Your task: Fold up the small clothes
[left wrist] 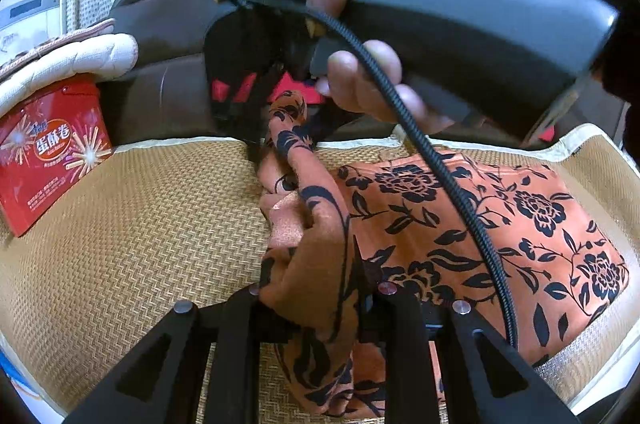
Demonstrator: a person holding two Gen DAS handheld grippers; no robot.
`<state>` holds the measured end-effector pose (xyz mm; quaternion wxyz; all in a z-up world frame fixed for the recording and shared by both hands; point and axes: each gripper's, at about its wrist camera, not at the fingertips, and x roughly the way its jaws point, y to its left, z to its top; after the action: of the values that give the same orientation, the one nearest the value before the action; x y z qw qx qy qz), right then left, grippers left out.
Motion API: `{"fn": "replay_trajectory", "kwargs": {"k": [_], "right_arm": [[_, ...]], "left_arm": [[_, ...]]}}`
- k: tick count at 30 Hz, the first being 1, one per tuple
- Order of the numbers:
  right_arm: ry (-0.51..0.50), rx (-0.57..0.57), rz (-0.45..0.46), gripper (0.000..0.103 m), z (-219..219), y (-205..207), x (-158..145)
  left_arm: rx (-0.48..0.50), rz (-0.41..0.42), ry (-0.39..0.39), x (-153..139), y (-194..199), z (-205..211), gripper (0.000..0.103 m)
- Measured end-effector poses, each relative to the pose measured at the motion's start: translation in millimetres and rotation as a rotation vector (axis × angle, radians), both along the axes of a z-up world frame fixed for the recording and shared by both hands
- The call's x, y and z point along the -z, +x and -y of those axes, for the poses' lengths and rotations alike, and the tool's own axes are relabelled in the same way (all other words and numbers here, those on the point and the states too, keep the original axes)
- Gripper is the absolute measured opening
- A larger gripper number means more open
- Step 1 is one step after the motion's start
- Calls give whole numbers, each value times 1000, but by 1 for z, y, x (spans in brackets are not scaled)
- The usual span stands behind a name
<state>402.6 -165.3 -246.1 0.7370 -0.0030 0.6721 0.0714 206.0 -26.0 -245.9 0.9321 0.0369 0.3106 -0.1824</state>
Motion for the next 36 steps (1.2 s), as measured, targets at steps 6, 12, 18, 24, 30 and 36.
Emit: {"fn": "replay_trajectory", "kwargs": {"k": [6,12,18,24,30,36], "right_arm": [[103,8,131,19,34,-26,-15],[250,73,277,18,102,-75,-52],[331,191,371,17,198,-132,-80],[337,284,424,15,281,-163,-95],[335,379,393,15,347,-179,-65],[350,456,323,15,379,-177,-3]], "left_arm": [[76,33,-20,-5,-15,14,20],[225,97,-27,-17,-43,50,20],[375,114,-96,-47,-71,99,20],[501,69,-99,-60,-84,176,20],[590,37,-70,-39,-89,233,19],[640,-44,-10,1,-83,260,19]]}}
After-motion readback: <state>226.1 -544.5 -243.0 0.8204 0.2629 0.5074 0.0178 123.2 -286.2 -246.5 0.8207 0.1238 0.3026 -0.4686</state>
